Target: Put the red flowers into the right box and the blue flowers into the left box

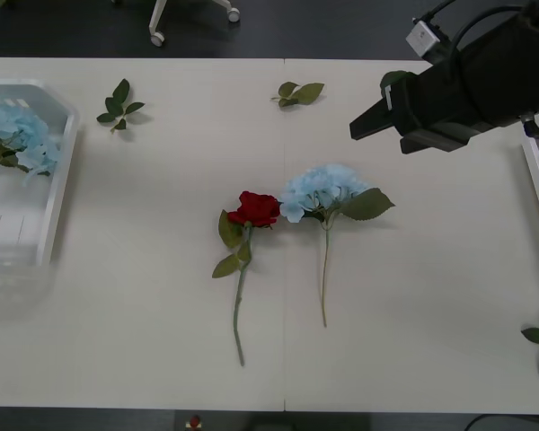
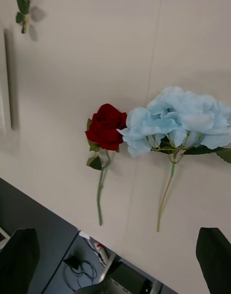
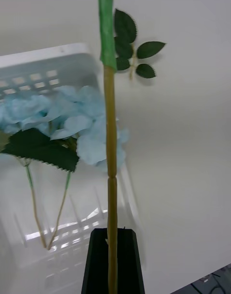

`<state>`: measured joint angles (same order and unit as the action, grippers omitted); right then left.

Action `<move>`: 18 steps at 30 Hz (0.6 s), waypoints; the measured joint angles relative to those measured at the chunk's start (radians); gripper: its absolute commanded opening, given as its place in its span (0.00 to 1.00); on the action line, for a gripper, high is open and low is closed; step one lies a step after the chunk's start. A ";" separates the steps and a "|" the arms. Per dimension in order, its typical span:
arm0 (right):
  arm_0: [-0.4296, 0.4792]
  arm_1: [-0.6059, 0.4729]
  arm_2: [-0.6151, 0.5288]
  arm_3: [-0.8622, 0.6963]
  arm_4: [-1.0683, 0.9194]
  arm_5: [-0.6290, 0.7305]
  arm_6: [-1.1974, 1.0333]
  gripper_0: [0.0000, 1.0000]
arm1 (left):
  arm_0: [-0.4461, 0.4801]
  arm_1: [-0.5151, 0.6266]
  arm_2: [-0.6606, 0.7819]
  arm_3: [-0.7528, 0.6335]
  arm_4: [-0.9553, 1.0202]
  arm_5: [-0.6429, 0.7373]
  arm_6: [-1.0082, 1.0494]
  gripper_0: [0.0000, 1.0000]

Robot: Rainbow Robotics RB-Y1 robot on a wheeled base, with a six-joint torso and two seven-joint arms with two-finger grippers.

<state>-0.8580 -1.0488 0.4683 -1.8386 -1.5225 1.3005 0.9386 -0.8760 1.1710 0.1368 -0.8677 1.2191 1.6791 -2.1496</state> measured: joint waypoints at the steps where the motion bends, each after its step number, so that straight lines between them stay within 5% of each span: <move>1: 0.000 0.015 0.000 -0.006 0.026 0.018 -0.003 0.95 | 0.000 0.000 0.008 0.000 -0.031 0.000 0.000 0.00; 9: 0.000 0.105 0.096 -0.016 0.239 0.008 -0.065 0.95 | 0.010 0.000 0.019 0.000 -0.233 -0.049 -0.001 0.00; 18: 0.000 0.173 0.288 0.011 0.432 -0.052 -0.065 0.95 | 0.172 0.000 0.019 -0.001 -0.271 -0.192 -0.096 0.00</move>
<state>-0.8577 -0.8754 0.7567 -1.8271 -1.0902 1.2488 0.8739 -0.7041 1.1708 0.1561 -0.8684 0.9480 1.4876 -2.2454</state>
